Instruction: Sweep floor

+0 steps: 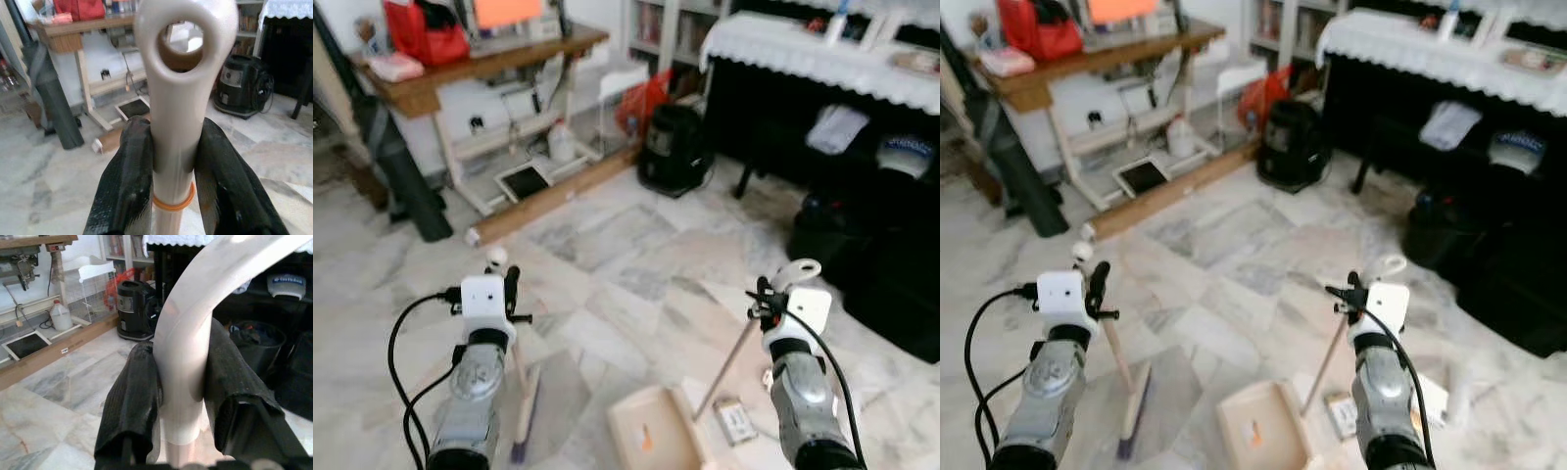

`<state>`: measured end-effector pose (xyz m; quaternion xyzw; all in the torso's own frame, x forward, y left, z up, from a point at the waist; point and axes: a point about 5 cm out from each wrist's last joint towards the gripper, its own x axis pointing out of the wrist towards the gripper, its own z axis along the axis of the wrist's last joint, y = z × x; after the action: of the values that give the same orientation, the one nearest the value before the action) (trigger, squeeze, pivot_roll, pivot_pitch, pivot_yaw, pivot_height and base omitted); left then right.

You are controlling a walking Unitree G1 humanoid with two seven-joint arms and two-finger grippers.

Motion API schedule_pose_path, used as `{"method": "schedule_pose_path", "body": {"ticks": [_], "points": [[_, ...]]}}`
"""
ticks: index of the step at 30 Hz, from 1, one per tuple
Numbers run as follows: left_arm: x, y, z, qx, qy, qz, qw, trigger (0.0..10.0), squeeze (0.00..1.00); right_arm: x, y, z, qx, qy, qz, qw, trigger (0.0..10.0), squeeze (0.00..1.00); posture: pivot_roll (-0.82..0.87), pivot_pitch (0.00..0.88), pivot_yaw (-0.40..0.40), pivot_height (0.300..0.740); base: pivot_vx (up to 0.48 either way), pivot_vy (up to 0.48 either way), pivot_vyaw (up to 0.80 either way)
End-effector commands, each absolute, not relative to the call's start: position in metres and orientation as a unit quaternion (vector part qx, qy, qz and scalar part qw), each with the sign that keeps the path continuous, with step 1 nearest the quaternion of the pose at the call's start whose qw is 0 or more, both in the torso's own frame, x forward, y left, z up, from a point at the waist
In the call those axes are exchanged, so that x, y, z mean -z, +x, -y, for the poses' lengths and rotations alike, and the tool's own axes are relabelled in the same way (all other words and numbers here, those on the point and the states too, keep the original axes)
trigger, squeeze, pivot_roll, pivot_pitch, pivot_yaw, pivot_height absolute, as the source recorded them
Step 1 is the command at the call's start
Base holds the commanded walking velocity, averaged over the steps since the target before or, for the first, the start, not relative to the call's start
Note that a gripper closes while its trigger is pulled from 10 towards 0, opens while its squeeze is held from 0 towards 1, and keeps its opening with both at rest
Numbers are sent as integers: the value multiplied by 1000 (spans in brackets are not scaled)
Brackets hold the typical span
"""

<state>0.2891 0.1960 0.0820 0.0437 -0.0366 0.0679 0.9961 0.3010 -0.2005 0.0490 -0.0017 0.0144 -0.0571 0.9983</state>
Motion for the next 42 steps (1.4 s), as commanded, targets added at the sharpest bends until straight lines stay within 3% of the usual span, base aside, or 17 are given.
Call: {"method": "schedule_pose_path", "body": {"ticks": [1,42], "points": [[-93,294,-192,-62,42,60,995,10000,0,-57,305,204,63,1,4,998,10000,0,-60,0,4,740,0,0,-788],[-93,293,-193,-67,41,61,995,10000,0,-59,305,206,66,-7,13,998,10000,0,-62,0,3,740,0,0,-749]]}}
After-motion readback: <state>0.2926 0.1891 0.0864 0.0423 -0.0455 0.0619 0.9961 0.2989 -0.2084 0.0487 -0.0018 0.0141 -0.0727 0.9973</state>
